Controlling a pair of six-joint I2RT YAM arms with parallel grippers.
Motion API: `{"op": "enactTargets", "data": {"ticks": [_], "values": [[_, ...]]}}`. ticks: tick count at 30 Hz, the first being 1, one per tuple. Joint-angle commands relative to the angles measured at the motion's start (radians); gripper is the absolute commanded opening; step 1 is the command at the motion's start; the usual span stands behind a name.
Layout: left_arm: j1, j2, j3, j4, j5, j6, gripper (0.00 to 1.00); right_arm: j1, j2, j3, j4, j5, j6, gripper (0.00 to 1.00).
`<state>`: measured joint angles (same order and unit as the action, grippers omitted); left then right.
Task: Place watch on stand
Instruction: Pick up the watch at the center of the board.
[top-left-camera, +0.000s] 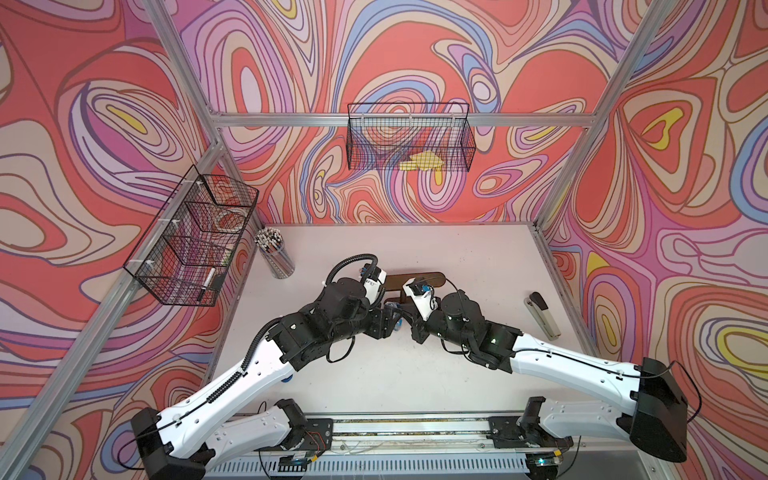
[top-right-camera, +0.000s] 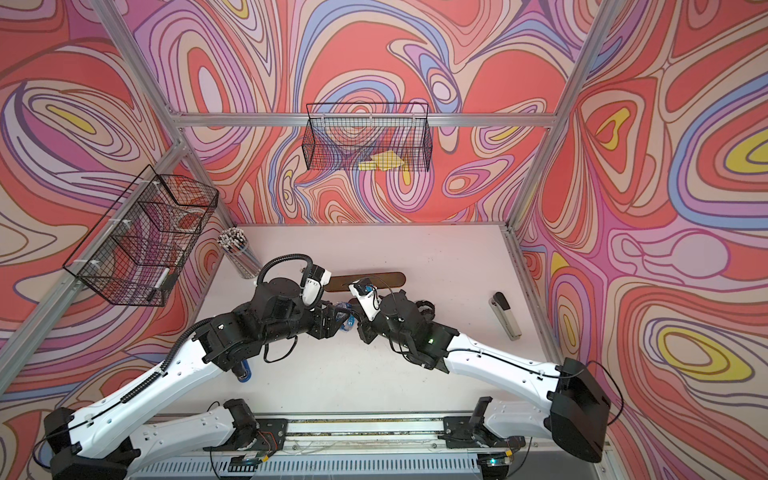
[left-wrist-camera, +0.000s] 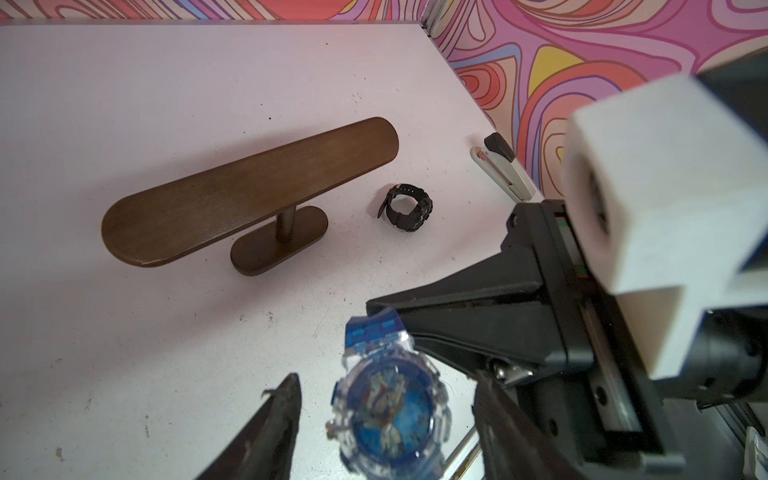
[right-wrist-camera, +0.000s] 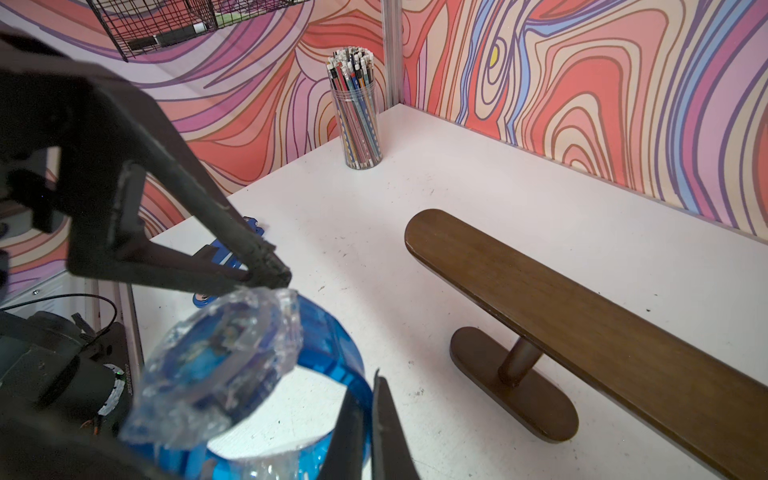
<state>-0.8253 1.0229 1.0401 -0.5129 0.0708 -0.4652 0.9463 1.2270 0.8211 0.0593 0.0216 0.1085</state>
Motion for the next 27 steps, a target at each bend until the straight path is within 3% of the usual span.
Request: {"op": "enactTargets", "data": {"ticks": [1, 4, 9, 14, 27], "values": [[-0.005, 0.0, 0.003, -0.001, 0.005, -0.011, 0.66, 0.009, -0.009, 0.026, 0.011, 0.015, -0.009, 0.0], [-0.004, 0.0, 0.005, 0.0, 0.008, -0.014, 0.64, 0.01, -0.011, 0.027, 0.008, 0.021, -0.009, 0.0], [-0.005, -0.007, -0.026, 0.003, 0.046, -0.013, 0.72, 0.01, -0.005, 0.05, -0.03, 0.105, 0.007, 0.0], [-0.004, -0.062, -0.106, 0.039, 0.0, 0.013, 0.73, 0.011, 0.005, 0.092, -0.063, 0.115, 0.028, 0.0], [-0.004, -0.136, -0.228, 0.242, -0.01, 0.021, 0.67, 0.01, -0.021, 0.082, -0.076, 0.147, 0.103, 0.0]]}}
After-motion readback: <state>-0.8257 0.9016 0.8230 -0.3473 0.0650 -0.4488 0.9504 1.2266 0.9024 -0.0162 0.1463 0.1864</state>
